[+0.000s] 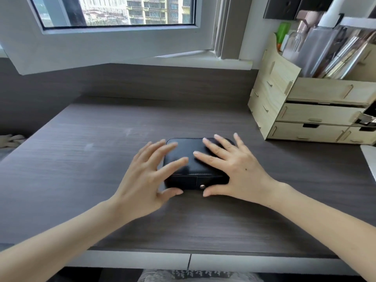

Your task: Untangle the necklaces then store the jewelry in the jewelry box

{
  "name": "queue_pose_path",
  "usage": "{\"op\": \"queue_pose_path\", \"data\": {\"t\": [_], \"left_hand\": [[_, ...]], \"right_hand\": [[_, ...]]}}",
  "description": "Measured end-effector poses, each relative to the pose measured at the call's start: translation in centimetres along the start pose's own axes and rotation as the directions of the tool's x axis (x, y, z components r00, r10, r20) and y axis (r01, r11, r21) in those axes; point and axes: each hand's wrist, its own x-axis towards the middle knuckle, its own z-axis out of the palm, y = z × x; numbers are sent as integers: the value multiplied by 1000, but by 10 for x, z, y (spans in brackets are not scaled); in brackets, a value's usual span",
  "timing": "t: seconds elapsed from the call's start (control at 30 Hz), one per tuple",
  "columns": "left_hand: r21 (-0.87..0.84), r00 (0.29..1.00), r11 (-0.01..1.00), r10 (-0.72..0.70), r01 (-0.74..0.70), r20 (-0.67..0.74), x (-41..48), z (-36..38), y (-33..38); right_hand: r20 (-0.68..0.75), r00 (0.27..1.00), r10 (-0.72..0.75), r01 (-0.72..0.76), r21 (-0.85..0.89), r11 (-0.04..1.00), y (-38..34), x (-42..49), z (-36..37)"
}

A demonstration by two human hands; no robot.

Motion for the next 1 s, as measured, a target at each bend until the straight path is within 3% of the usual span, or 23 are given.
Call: {"op": "queue_pose_path", "data": {"t": [0.07,0.13,0.23,0.3,0.5,0.83,1.0], "left_hand": [[-32,984,986,-159,162,77,-5,-1,-1],[-155,968,958,-224,240,114,-7,-1,0],[-372,920,843,-341,390,191,-2,0,-2],[-415,890,789,-381,454,250,8,2,-5],[-432,917,810,-369,396,148,92,21,-33],[-391,861,777,-372,494,348,185,99,-98],[-374,870,798,-354,472,342,191,115,-104]], "right_hand": [[64,988,138,-139,17,990,8,-4,-4],[142,965,219,-236,119,964,13,-8,-5],[175,964,201,-246,291,925,17,-9,-4],[134,971,199,-235,355,905,24,-2,-4],[95,943,318,-328,413,850,82,50,-4],[180,900,397,-432,484,761,175,119,38],[213,893,397,-449,501,740,186,127,48]]}}
